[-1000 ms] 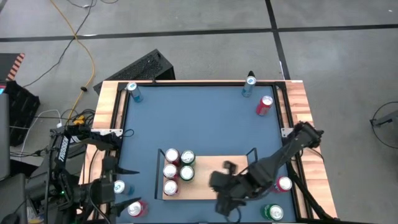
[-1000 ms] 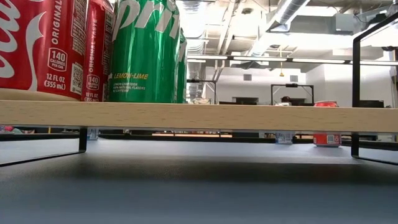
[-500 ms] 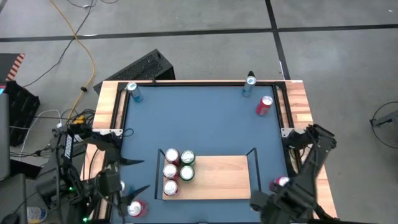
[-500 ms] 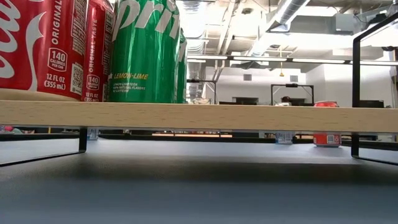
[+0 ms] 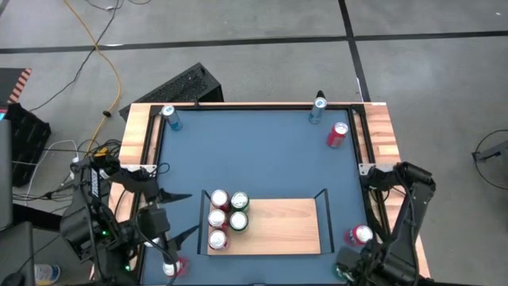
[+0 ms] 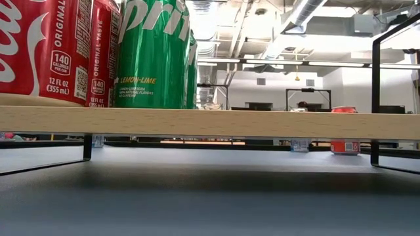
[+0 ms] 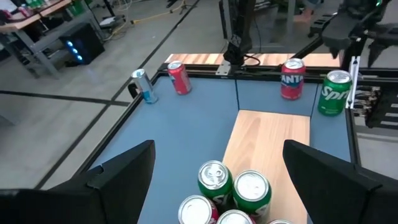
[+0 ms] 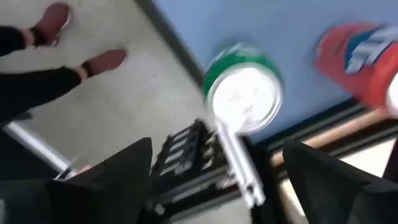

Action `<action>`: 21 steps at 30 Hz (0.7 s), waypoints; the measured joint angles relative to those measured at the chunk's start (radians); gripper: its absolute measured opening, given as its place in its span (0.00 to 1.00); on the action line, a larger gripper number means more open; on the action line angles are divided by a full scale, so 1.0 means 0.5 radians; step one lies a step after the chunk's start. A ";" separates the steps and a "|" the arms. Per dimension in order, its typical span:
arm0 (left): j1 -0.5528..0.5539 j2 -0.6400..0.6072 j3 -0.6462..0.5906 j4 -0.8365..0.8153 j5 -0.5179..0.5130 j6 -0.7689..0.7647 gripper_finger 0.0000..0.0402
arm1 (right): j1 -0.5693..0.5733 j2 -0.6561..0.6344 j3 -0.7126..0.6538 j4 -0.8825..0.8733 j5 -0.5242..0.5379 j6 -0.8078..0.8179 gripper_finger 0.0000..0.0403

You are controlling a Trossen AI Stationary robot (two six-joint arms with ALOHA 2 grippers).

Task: Place canned beverage on shelf
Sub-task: Put the green soda can on the shelf aligned with the other green soda can

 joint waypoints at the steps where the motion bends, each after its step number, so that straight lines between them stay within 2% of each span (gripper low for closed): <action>1: 0.010 0.000 0.000 0.000 0.001 0.008 0.84 | -0.002 -0.001 -0.043 0.016 0.002 0.001 0.86; 6: 0.067 -0.022 0.000 -0.001 0.038 0.028 0.84 | -0.006 0.001 -0.169 0.122 0.107 -0.046 0.83; 10: 0.118 -0.061 0.000 0.001 0.054 0.034 0.84 | 0.008 0.001 -0.191 0.064 0.212 -0.128 0.82; 13: 0.172 -0.106 0.000 0.012 0.075 0.072 0.84 | 0.008 -0.002 -0.190 -0.015 0.211 -0.155 0.82; 21: 0.389 -0.167 0.002 0.303 0.377 0.449 0.84 | 0.017 -0.005 -0.190 -0.043 0.204 -0.264 0.82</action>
